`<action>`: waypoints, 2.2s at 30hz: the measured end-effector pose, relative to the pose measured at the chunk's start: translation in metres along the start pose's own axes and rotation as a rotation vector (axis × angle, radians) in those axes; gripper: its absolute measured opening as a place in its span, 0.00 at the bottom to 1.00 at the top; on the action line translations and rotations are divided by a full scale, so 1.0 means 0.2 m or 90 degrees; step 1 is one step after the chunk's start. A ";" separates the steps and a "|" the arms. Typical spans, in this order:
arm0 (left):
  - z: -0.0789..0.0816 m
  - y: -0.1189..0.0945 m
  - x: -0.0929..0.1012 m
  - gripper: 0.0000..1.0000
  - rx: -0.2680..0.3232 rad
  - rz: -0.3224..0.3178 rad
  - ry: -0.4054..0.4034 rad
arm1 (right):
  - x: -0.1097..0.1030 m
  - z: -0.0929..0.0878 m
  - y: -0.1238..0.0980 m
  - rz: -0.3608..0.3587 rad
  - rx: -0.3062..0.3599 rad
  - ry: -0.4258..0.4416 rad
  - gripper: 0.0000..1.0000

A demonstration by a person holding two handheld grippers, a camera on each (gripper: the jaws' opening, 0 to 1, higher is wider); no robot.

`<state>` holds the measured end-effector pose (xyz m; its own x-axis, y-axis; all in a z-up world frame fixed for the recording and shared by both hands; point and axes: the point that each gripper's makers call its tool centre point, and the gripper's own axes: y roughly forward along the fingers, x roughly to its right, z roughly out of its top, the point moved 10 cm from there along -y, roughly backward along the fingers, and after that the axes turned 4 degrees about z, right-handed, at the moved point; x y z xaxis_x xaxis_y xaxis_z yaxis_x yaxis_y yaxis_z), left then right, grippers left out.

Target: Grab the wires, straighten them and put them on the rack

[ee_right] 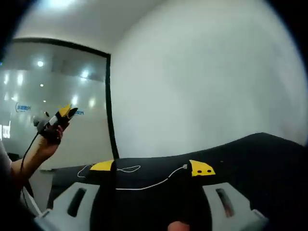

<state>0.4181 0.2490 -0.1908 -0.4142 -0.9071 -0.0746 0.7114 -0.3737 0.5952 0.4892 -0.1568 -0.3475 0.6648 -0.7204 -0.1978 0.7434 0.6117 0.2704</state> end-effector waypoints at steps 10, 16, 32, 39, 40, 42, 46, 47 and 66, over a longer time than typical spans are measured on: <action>-0.14 -0.18 0.04 0.27 -0.068 -0.038 -0.051 | 0.00 0.02 -0.01 0.011 0.033 -0.018 0.75; -0.45 -0.19 0.17 0.36 -0.167 -0.120 0.001 | -0.04 0.00 0.00 0.036 0.009 -0.053 0.73; -0.76 -0.32 0.07 0.56 -0.311 -0.145 -0.082 | -0.12 -0.04 0.05 0.079 -0.053 -0.095 0.68; -0.80 -0.32 0.13 0.55 -0.346 -0.223 -0.063 | -0.12 -0.05 0.04 0.098 -0.056 -0.069 0.65; -0.79 -0.32 0.12 0.55 -0.344 -0.218 -0.069 | -0.12 -0.05 0.04 0.097 -0.054 -0.074 0.66; -0.80 -0.31 0.09 0.56 -0.349 -0.181 -0.055 | -0.11 -0.05 0.05 0.097 -0.057 -0.072 0.65; -0.81 -0.29 -0.01 0.61 -0.331 -0.169 -0.077 | -0.08 -0.05 0.05 0.098 -0.063 -0.069 0.65; -0.79 -0.30 0.02 0.60 -0.326 -0.168 -0.076 | -0.08 -0.05 0.05 0.100 -0.062 -0.071 0.64; -0.79 -0.30 -0.01 0.53 -0.320 -0.145 -0.093 | -0.14 -0.08 0.05 0.119 -0.081 -0.104 0.61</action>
<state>0.4655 0.2422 -0.3535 -0.6373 -0.7702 -0.0240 0.7630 -0.6351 0.1199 0.4792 -0.1259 -0.3540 0.7780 -0.6282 0.0020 0.6193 0.7675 0.1654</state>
